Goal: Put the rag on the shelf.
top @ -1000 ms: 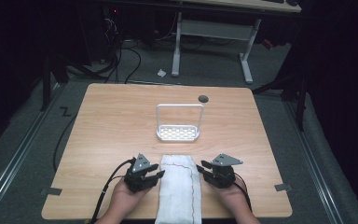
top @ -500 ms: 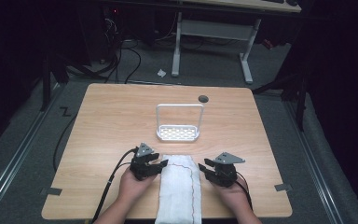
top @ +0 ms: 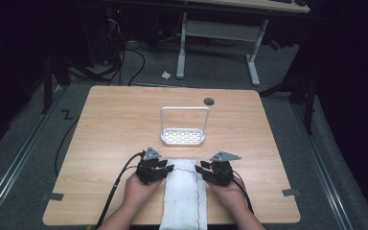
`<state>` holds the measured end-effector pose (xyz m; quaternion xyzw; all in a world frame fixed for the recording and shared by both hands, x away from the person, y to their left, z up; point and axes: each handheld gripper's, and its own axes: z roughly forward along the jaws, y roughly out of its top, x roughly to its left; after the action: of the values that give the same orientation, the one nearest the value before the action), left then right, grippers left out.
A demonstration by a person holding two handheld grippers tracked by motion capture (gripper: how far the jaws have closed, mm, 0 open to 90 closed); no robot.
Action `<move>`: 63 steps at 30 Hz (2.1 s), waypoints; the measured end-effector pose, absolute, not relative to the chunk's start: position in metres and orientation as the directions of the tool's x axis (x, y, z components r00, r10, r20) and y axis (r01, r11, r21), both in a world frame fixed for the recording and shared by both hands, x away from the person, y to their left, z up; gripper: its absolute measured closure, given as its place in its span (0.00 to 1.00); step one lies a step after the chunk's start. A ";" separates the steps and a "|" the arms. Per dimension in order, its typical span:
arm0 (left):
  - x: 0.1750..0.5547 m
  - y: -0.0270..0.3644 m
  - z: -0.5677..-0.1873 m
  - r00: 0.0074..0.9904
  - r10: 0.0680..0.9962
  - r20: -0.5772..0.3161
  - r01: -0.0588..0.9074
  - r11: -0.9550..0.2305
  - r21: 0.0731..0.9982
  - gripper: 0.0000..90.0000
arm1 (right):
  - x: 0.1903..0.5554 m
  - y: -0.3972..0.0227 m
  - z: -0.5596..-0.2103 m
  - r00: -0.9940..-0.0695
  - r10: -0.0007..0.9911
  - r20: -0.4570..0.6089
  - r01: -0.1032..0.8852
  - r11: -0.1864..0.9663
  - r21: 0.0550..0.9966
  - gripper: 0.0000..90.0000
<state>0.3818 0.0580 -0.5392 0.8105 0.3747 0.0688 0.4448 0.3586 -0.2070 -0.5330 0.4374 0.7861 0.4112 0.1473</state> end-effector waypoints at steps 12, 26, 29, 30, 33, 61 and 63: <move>0.382 0.058 -0.540 0.714 0.661 -0.231 0.554 -0.332 0.764 0.95 | 0.364 -0.202 -0.534 -0.585 0.801 0.126 0.603 0.326 0.728 0.79; 0.383 0.059 -0.540 0.708 0.665 -0.238 0.561 -0.326 0.760 0.93 | 0.360 -0.199 -0.537 -0.593 0.791 0.148 0.596 0.308 0.742 0.94; 0.381 0.060 -0.540 0.704 0.670 -0.234 0.560 -0.322 0.764 0.95 | 0.359 -0.198 -0.537 -0.598 0.790 0.131 0.579 0.314 0.752 0.94; 0.381 0.061 -0.540 0.702 0.669 -0.244 0.561 -0.310 0.768 0.95 | 0.358 -0.197 -0.537 -0.598 0.791 0.127 0.575 0.314 0.755 0.94; 0.380 0.064 -0.539 0.704 0.662 -0.257 0.553 -0.283 0.784 0.95 | 0.356 -0.197 -0.535 -0.602 0.790 0.115 0.559 0.313 0.768 0.94; 0.370 0.070 -0.495 0.696 0.664 -0.274 0.463 -0.123 0.878 0.96 | 0.343 -0.197 -0.486 -0.601 0.798 0.042 0.404 0.258 0.877 0.94; 0.370 0.070 -0.488 0.697 0.670 -0.257 0.450 -0.128 0.884 0.96 | 0.342 -0.196 -0.480 -0.601 0.799 0.026 0.384 0.260 0.886 0.94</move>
<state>0.3704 0.0695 -0.4881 0.7442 0.3761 0.1015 0.5426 0.3422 -0.1961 -0.4797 0.3881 0.7622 0.4684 0.2215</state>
